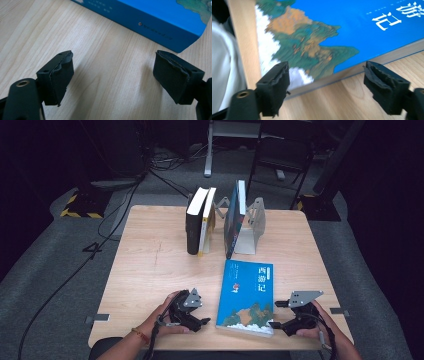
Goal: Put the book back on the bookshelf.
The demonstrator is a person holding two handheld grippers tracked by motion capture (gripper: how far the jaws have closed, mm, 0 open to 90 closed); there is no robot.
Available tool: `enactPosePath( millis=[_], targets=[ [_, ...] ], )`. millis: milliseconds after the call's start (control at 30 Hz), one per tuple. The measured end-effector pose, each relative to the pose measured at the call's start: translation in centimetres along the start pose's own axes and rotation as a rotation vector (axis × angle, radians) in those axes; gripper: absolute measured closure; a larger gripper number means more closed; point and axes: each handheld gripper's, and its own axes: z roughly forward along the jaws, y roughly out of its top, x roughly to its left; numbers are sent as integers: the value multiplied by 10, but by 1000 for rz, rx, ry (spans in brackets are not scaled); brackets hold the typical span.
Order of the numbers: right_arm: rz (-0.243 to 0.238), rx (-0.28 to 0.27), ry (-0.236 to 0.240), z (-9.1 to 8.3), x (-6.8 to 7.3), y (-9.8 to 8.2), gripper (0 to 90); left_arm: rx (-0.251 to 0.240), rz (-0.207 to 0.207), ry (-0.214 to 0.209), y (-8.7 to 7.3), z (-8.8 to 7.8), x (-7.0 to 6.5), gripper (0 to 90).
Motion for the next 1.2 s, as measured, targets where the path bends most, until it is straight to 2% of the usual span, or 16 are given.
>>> enactPosePath(
  millis=[67,100,167,267,333,433,467,533,633,767,867,1033,1200],
  targets=[
    [-30,12,14,-5,-1,-3,307,-1,-2,-3,0,0,-1,172],
    [-54,38,10,-7,-1,-5,340,-5,-3,-4,0,1,-1,172],
    [-80,102,-34,-7,-1,-9,412,-16,-11,-3,0,2,-3,171],
    [-72,93,1,-2,-2,-9,441,-12,-4,-4,1,2,-3,171],
    [-103,108,-17,0,1,-6,435,-4,4,-4,1,2,-3,172],
    [-72,97,1,0,-1,-9,437,21,19,-1,3,0,-4,172],
    [-82,124,19,3,0,-9,423,28,19,1,3,-1,-4,173],
    [-121,146,10,6,4,-8,404,39,10,-6,4,-2,-4,189],
    [-106,122,3,4,2,-9,381,42,12,-16,4,-4,-5,197],
    [-106,103,4,1,3,-8,383,15,21,-19,7,-7,-7,203],
    [-69,47,11,-4,1,-6,389,34,32,-14,7,-5,-8,201],
    [-86,70,5,2,4,-4,392,29,37,-15,7,-6,-9,202],
    [-57,26,-1,-1,2,-3,376,11,45,-17,10,-9,-11,202]
  ],
)
